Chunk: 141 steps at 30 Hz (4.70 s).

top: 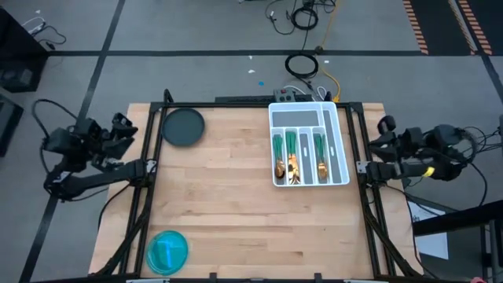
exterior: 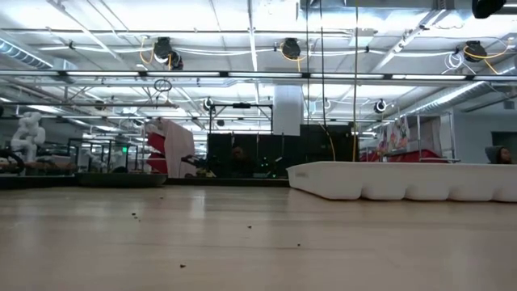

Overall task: Sort silverware
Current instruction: Return to Home Position

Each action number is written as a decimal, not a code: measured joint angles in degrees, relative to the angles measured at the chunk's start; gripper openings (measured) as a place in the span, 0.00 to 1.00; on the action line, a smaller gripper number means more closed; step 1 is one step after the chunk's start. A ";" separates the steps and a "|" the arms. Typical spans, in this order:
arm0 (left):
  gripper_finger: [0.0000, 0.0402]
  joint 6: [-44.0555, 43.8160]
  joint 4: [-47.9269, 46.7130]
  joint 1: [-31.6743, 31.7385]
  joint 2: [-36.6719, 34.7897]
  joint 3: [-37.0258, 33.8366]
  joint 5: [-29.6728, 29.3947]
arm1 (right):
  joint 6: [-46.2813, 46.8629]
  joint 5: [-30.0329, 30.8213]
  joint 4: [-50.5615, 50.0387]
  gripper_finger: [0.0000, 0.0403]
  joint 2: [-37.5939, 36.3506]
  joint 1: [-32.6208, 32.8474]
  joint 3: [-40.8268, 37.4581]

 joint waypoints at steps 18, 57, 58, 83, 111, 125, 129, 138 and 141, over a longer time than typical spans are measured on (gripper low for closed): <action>0.43 -4.69 9.42 -0.02 -1.02 -18.86 3.27 | 3.63 -3.51 27.36 0.12 -0.04 0.02 -27.70; 0.43 -2.64 25.24 -4.76 -1.11 -38.73 2.04 | -4.89 -10.35 30.38 0.06 0.17 0.02 -39.54; 0.43 -2.64 25.23 -4.88 -1.09 -38.73 2.05 | -4.75 -10.29 30.38 0.06 0.17 0.02 -39.54; 0.43 -1.46 23.01 -4.90 -1.02 -38.78 -7.40 | -4.48 -10.29 30.25 0.06 0.20 0.02 -39.54; 0.43 17.32 20.34 -5.04 -1.02 -38.80 -2.66 | -4.49 -10.33 30.22 0.06 0.22 0.00 -39.54; 0.43 23.46 21.76 -5.90 -1.00 -38.82 4.12 | -4.50 -10.32 30.23 0.06 0.22 0.00 -39.54; 0.43 24.24 24.00 -5.90 -1.02 -38.82 4.10 | -4.50 -10.32 30.22 0.06 0.22 0.00 -39.54; 0.43 24.01 23.97 -5.90 -1.02 -38.82 4.03 | -4.49 -10.33 30.23 0.06 0.24 0.00 -39.54; 0.43 24.00 23.97 -5.90 -1.02 -38.82 4.01 | -4.50 -10.33 30.23 0.06 0.24 0.00 -39.54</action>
